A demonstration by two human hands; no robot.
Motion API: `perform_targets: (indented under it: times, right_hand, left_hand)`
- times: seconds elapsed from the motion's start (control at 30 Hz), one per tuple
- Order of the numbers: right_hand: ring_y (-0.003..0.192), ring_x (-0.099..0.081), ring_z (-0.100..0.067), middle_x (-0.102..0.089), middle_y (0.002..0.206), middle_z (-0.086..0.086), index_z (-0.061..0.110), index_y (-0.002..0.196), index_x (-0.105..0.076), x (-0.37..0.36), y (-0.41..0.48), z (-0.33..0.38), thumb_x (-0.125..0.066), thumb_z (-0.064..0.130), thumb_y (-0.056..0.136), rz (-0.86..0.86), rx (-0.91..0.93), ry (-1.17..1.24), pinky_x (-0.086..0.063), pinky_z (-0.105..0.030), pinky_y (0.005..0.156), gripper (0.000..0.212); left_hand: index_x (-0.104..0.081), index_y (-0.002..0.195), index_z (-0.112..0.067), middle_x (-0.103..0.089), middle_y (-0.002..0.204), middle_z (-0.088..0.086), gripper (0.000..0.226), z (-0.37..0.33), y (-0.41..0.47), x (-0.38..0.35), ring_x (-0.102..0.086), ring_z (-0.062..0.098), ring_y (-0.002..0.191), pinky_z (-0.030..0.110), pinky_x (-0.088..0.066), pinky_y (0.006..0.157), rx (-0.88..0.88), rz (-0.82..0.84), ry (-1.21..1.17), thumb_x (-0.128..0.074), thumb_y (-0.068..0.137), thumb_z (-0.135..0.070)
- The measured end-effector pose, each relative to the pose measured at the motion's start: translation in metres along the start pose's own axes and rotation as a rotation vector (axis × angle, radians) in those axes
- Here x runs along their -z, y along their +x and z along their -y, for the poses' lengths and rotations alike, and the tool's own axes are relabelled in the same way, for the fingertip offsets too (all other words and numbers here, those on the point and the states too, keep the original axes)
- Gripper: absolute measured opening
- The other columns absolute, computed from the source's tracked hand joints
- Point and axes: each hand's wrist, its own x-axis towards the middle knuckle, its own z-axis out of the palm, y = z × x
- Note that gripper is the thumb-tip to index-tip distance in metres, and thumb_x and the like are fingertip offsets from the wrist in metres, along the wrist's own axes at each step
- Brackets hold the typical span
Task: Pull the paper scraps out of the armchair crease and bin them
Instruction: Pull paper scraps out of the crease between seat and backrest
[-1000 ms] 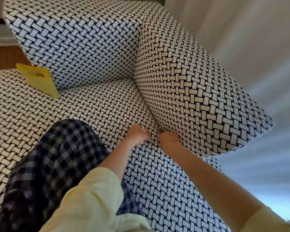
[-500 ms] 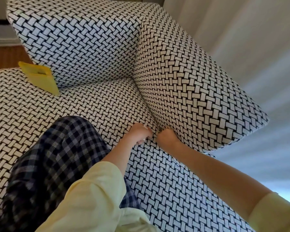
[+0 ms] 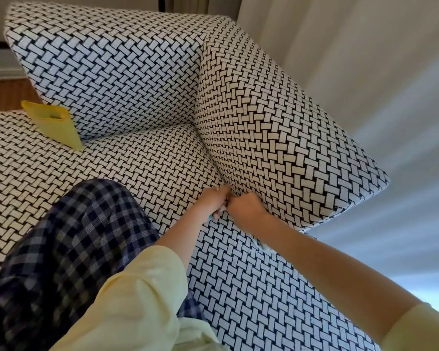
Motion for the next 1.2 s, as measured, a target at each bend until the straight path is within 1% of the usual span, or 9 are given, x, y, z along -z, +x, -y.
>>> perform_targets:
  times: [0.13, 0.27, 0.4, 0.53, 0.73, 0.87, 1.0, 1.1, 1.2]
  right_hand:
    - [0.077, -0.061, -0.016, -0.063, 0.093, -0.001, 0.008, 0.115, -0.050, 0.002, -0.007, -0.001, -0.043, 0.015, 0.093, -0.056, -0.087, 0.208, -0.043, -0.027, 0.067, 0.024]
    - [0.071, -0.051, -0.016, -0.061, 0.088, -0.001, 0.010, 0.111, -0.053, 0.005, -0.013, -0.002, -0.043, 0.015, 0.092, -0.088, -0.106, 0.310, -0.045, -0.027, 0.074, 0.022]
    - [0.080, -0.060, -0.020, -0.063, 0.090, -0.004, 0.009, 0.107, -0.059, 0.015, -0.013, -0.008, -0.042, 0.022, 0.094, -0.025, -0.146, 0.465, -0.044, -0.026, 0.064, 0.024]
    - [0.054, -0.048, -0.012, -0.047, 0.064, 0.001, 0.009, 0.098, -0.059, 0.027, -0.006, -0.018, -0.038, 0.022, 0.096, -0.081, -0.230, 0.625, -0.037, -0.020, 0.044, 0.025]
    - [0.072, -0.057, -0.018, -0.056, 0.079, -0.002, 0.010, 0.092, -0.058, 0.033, -0.002, -0.021, -0.041, 0.022, 0.095, -0.129, -0.251, 0.750, -0.048, -0.027, 0.060, 0.020]
    - [0.065, -0.053, -0.018, -0.057, 0.072, -0.002, 0.009, 0.084, -0.059, 0.032, 0.002, -0.022, -0.043, 0.020, 0.093, -0.119, -0.311, 0.917, -0.043, -0.027, 0.055, 0.022]
    - [0.063, -0.047, -0.017, -0.057, 0.075, -0.006, 0.005, 0.094, -0.065, 0.034, 0.004, -0.023, -0.043, 0.023, 0.096, -0.068, -0.308, 1.084, -0.042, -0.027, 0.057, 0.028]
    - [0.065, -0.054, -0.018, -0.063, 0.080, -0.014, 0.001, 0.098, -0.064, 0.039, 0.002, -0.026, -0.044, 0.022, 0.096, -0.060, -0.309, 1.224, -0.054, -0.032, 0.066, 0.029]
    - [0.056, -0.054, -0.010, -0.059, 0.072, -0.004, 0.001, 0.101, -0.061, 0.046, -0.004, -0.028, -0.044, 0.017, 0.097, -0.045, -0.297, 1.425, -0.047, -0.015, 0.046, 0.024]
  left_hand:
    - [-0.051, 0.061, -0.010, -0.044, 0.046, 0.001, 0.055, 0.004, 0.002, -0.007, -0.040, 0.013, 0.037, 0.021, -0.035, 0.045, -0.111, -0.051, 0.110, -0.033, 0.097, -0.048]
    - [-0.055, 0.070, -0.010, -0.047, 0.053, 0.002, 0.049, 0.003, -0.001, -0.011, -0.042, 0.014, 0.043, 0.022, -0.037, 0.046, -0.099, -0.019, 0.053, -0.035, 0.097, -0.045]
    - [-0.059, 0.089, -0.007, -0.047, 0.055, 0.002, 0.045, 0.000, -0.002, -0.010, -0.040, 0.013, 0.043, 0.020, -0.036, 0.039, -0.060, 0.024, -0.004, -0.034, 0.098, -0.044]
    - [-0.049, 0.086, -0.010, -0.041, 0.059, 0.001, 0.040, -0.003, -0.010, 0.003, -0.035, 0.009, 0.045, 0.018, -0.033, 0.035, -0.004, 0.123, -0.082, -0.031, 0.099, -0.043]
    - [-0.048, 0.081, -0.011, -0.044, 0.064, 0.001, 0.044, 0.004, -0.013, 0.014, -0.037, 0.008, 0.042, 0.013, -0.032, 0.033, 0.028, 0.215, -0.238, -0.040, 0.092, -0.052]
    - [-0.047, 0.076, -0.013, -0.043, 0.067, 0.002, 0.037, 0.000, -0.020, 0.012, -0.036, 0.009, 0.049, 0.014, -0.031, 0.035, 0.035, 0.244, -0.335, -0.045, 0.090, -0.047]
    - [-0.047, 0.073, -0.011, -0.042, 0.063, 0.001, 0.043, 0.000, -0.023, 0.014, -0.039, 0.008, 0.043, 0.014, -0.031, 0.034, 0.066, 0.275, -0.401, -0.047, 0.088, -0.051]
    - [-0.049, 0.069, -0.008, -0.052, 0.052, 0.001, 0.051, -0.001, -0.029, 0.016, -0.038, 0.007, 0.038, 0.014, -0.030, 0.032, 0.056, 0.342, -0.491, -0.039, 0.092, -0.051]
    - [-0.051, 0.053, -0.011, -0.052, 0.046, 0.000, 0.059, -0.002, -0.032, 0.016, -0.034, 0.006, 0.033, 0.012, -0.025, 0.033, 0.025, 0.451, -0.676, -0.032, 0.093, -0.050]
